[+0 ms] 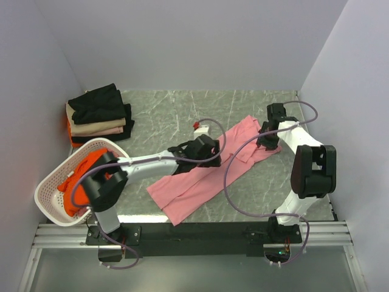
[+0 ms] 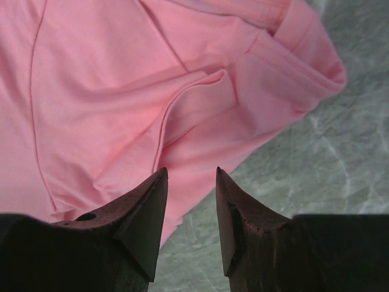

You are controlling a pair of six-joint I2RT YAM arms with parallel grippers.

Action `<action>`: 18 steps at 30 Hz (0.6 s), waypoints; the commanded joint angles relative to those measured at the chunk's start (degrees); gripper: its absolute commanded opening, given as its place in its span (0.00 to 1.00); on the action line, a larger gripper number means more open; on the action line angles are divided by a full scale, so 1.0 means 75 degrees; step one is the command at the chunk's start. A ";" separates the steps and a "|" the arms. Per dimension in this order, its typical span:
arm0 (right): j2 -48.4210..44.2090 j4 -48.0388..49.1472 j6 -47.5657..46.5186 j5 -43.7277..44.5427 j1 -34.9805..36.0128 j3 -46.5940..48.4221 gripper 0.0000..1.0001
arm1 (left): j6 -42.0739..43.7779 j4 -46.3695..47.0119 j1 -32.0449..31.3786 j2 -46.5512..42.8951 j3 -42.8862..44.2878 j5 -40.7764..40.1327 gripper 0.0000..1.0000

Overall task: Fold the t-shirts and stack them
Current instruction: Fold the tshirt

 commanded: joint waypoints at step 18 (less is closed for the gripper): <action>0.0216 0.1766 0.0575 -0.1367 0.0142 -0.0727 0.45 | 0.0525 0.0122 -0.0102 0.1369 0.1252 0.0433 0.80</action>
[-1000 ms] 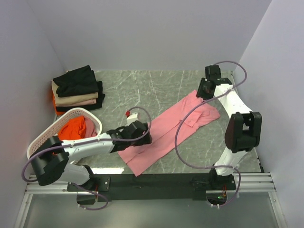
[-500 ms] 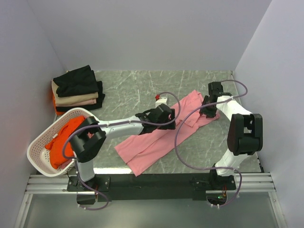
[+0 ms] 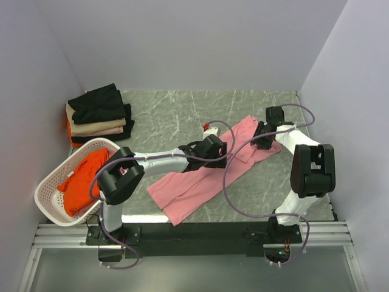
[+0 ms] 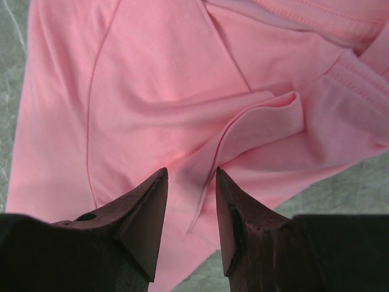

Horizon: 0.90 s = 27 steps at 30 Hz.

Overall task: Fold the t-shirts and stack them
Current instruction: Fold the tshirt

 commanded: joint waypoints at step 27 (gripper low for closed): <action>-0.0782 -0.0183 0.0469 0.1040 0.0758 -0.1378 0.32 | 0.0208 -0.0034 -0.0044 -0.0150 -0.0093 -0.0042 0.80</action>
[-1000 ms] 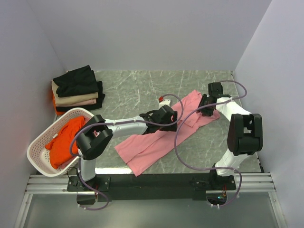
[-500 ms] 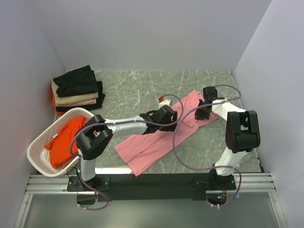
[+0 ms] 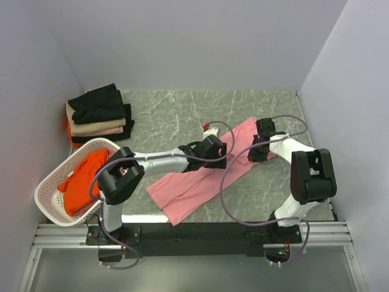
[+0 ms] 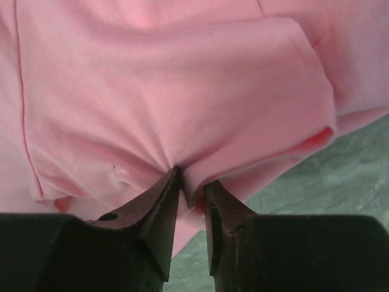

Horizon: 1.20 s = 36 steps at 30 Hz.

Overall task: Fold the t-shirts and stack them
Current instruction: Fold the tshirt

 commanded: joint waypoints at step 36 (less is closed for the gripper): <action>0.1576 -0.0816 -0.0451 0.1083 -0.0381 0.2061 0.33 | 0.0317 0.1070 -0.0114 -0.2014 -0.3577 0.0701 0.80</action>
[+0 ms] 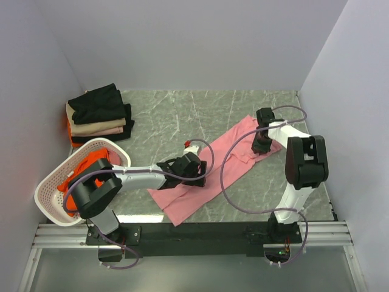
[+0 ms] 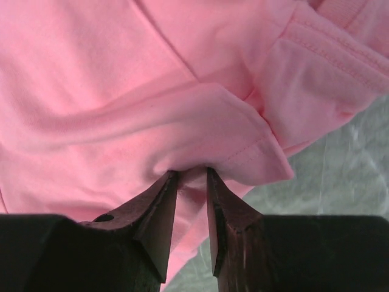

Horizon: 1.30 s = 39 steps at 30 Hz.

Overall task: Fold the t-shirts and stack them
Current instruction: Fold the tshirt

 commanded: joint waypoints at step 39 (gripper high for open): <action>0.0751 -0.0692 -0.0907 -0.1286 0.0706 0.3063 0.39 | -0.0775 -0.0030 -0.0107 -0.0603 0.1188 0.0334 0.81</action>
